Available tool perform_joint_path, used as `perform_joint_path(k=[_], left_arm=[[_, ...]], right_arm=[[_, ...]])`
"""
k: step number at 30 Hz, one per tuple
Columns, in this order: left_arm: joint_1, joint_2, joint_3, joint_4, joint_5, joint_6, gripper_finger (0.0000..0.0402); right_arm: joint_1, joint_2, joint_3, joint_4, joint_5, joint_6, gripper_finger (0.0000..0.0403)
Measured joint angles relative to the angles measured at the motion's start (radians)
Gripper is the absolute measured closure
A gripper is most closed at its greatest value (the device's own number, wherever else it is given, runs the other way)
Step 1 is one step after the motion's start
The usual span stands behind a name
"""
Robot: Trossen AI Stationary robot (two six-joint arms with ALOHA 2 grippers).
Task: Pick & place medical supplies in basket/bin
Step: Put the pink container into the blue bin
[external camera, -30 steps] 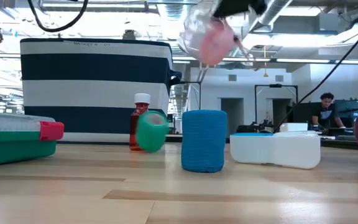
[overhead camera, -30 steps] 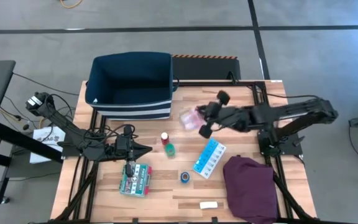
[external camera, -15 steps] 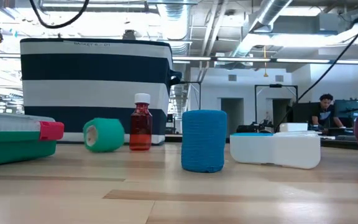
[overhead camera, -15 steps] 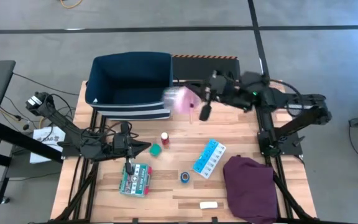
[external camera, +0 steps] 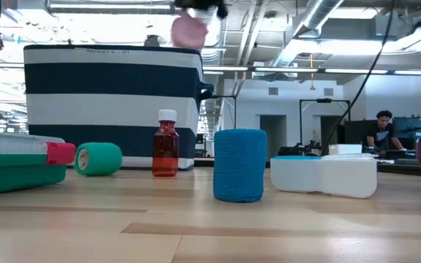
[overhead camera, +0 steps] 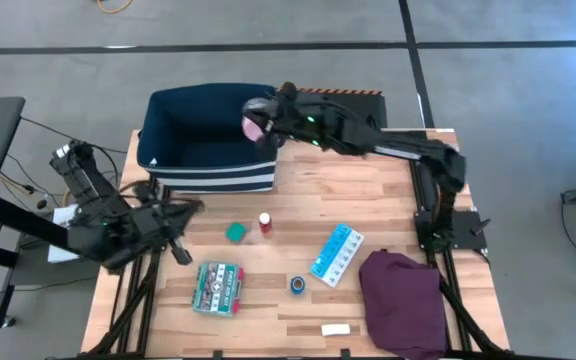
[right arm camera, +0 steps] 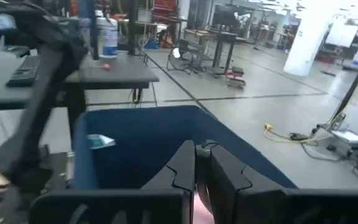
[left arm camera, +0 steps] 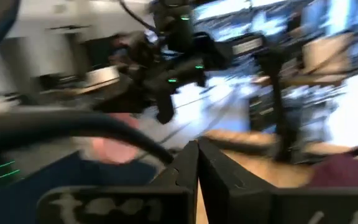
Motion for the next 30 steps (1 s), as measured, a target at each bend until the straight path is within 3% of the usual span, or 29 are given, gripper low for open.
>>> perform_joint_path(k=[7,19,30], left_arm=[[-0.059,-0.001,0.005,-0.013,-0.008,0.006,0.0401],[-0.099,0.011,0.005,-0.039,-0.021,-0.027,0.0401],[-0.099,0.011,0.005,-0.037,-0.021,-0.038,0.0401]], right_arm=[[-0.089,0.179,0.17,0.032,-0.132,0.081,0.0393],[-0.127,0.396,0.194,0.038,-0.136,0.114,0.0387],[-0.129,0.418,0.194,-0.033,-0.143,0.101,0.0311]])
